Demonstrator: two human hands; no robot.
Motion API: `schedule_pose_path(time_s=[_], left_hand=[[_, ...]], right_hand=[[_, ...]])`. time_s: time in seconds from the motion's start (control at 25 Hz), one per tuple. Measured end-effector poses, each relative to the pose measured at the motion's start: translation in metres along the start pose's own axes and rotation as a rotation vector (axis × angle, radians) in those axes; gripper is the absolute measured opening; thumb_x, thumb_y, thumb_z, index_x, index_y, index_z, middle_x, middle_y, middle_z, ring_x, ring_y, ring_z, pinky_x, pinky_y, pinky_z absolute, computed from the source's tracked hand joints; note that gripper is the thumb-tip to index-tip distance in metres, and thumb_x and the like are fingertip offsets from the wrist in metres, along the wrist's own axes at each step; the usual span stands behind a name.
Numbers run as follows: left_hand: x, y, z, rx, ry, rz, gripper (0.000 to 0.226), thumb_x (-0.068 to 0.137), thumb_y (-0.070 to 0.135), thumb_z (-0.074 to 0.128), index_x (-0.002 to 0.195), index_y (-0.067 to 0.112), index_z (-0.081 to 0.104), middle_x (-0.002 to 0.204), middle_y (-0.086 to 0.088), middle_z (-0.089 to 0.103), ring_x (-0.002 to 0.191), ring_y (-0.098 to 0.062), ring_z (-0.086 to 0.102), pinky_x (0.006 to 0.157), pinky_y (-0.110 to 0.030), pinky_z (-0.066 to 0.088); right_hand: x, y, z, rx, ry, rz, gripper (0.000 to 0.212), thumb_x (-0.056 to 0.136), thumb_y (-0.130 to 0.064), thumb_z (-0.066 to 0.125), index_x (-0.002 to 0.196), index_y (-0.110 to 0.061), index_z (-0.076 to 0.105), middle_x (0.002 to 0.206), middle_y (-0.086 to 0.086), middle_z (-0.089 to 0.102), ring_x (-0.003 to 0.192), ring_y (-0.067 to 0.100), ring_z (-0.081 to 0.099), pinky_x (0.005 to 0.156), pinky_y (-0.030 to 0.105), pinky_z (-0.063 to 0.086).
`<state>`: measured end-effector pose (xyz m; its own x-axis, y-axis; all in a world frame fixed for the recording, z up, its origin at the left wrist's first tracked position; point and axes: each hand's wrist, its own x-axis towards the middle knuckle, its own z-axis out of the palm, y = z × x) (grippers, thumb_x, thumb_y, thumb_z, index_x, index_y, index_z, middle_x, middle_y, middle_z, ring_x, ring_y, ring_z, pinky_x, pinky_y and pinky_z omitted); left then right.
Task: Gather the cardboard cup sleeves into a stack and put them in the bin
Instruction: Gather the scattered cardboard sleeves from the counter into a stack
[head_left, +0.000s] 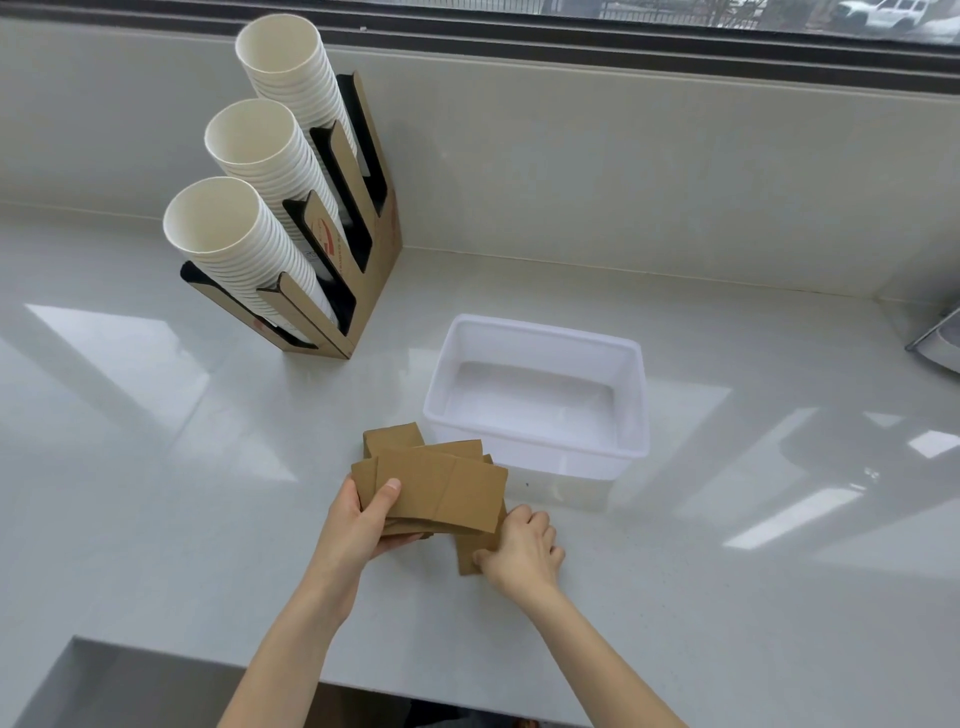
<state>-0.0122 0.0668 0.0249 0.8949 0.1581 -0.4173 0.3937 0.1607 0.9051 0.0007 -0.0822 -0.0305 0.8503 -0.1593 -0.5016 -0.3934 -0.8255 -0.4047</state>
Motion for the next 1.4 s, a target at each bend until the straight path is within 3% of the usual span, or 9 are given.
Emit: schedule_pose_path(time_s=[0.2,0.28,0.4,0.52,0.64,0.8,0.96,1.2,1.4], left_hand=[[0.001,0.0,0.002,0.009,-0.026,-0.011,0.032,0.091,0.019,0.047,0.122,0.013,0.046,0.119,-0.009,0.06,0.104,-0.031,0.062,0.06,-0.021,0.059],[0.002,0.001,0.004,0.003,-0.034,-0.007,0.031,0.091,0.018,0.046,0.121,0.013,0.047,0.117,-0.007,0.061,0.102,-0.028,0.062,0.061,-0.021,0.059],[0.003,0.002,0.007,0.01,-0.046,-0.003,0.028,0.091,0.018,0.046,0.119,0.013,0.047,0.114,-0.006,0.062,0.098,-0.024,0.063,0.067,-0.026,0.059],[0.005,0.002,0.012,0.012,-0.06,0.002,0.025,0.091,0.017,0.046,0.116,0.015,0.048,0.11,-0.004,0.062,0.095,-0.023,0.063,0.068,-0.027,0.059],[0.007,0.002,0.016,0.015,-0.064,0.003,0.025,0.091,0.017,0.046,0.116,0.015,0.048,0.109,-0.004,0.062,0.093,-0.022,0.062,0.065,-0.026,0.059],[0.008,0.0,0.021,0.018,-0.055,-0.005,0.026,0.091,0.017,0.046,0.116,0.014,0.048,0.111,-0.007,0.061,0.093,-0.023,0.061,0.057,-0.021,0.059],[0.008,-0.002,0.023,0.049,-0.046,-0.012,0.026,0.091,0.019,0.047,0.117,0.016,0.048,0.113,-0.005,0.06,0.093,-0.016,0.062,0.063,-0.023,0.058],[0.008,-0.005,0.027,0.05,-0.038,-0.047,0.025,0.091,0.018,0.046,0.116,0.014,0.048,0.115,-0.006,0.059,0.099,-0.021,0.06,0.059,-0.02,0.058],[0.003,-0.002,0.04,0.053,-0.086,-0.066,0.007,0.091,0.018,0.046,0.092,0.018,0.052,0.099,-0.002,0.061,0.085,-0.014,0.062,0.062,-0.023,0.058]], right_hand=[[-0.008,0.019,-0.004,0.105,0.022,-0.044,0.038,0.089,-0.022,0.051,0.119,-0.002,0.037,0.13,0.016,0.036,0.122,0.031,0.038,0.1,0.036,0.037],[-0.009,0.032,-0.016,0.294,0.001,-0.057,0.024,0.089,-0.014,0.048,0.109,-0.006,0.038,0.123,0.014,0.049,0.105,0.027,0.05,0.08,0.025,0.048],[-0.016,0.05,-0.033,0.523,0.0,-0.073,0.025,0.088,-0.006,0.046,0.107,-0.016,0.034,0.103,0.006,0.057,0.082,0.018,0.053,0.053,0.009,0.04],[-0.025,0.066,-0.045,0.657,0.066,-0.104,0.035,0.088,-0.007,0.048,0.116,-0.025,0.036,0.093,0.002,0.059,0.075,0.012,0.055,0.059,0.014,0.041],[-0.034,0.075,-0.06,0.788,0.241,-0.129,0.025,0.09,-0.006,0.044,0.103,-0.027,0.048,0.086,-0.004,0.059,0.073,0.01,0.054,0.06,0.018,0.042],[-0.039,0.075,-0.079,0.878,0.403,-0.158,0.034,0.09,-0.002,0.041,0.084,-0.032,0.055,0.083,-0.012,0.058,0.064,-0.008,0.05,0.059,0.007,0.041],[-0.046,0.071,-0.087,0.928,0.508,-0.137,0.035,0.089,-0.002,0.04,0.083,-0.034,0.051,0.082,-0.012,0.055,0.066,-0.003,0.051,0.059,0.023,0.039],[-0.049,0.068,-0.094,1.041,0.575,-0.121,0.019,0.081,-0.018,0.043,0.094,-0.029,0.051,0.085,-0.01,0.052,0.075,0.005,0.051,0.062,0.023,0.04],[-0.045,0.061,-0.091,0.928,0.39,-0.207,0.022,0.089,-0.011,0.046,0.1,-0.029,0.05,0.082,-0.007,0.049,0.074,0.006,0.05,0.057,0.007,0.042]])
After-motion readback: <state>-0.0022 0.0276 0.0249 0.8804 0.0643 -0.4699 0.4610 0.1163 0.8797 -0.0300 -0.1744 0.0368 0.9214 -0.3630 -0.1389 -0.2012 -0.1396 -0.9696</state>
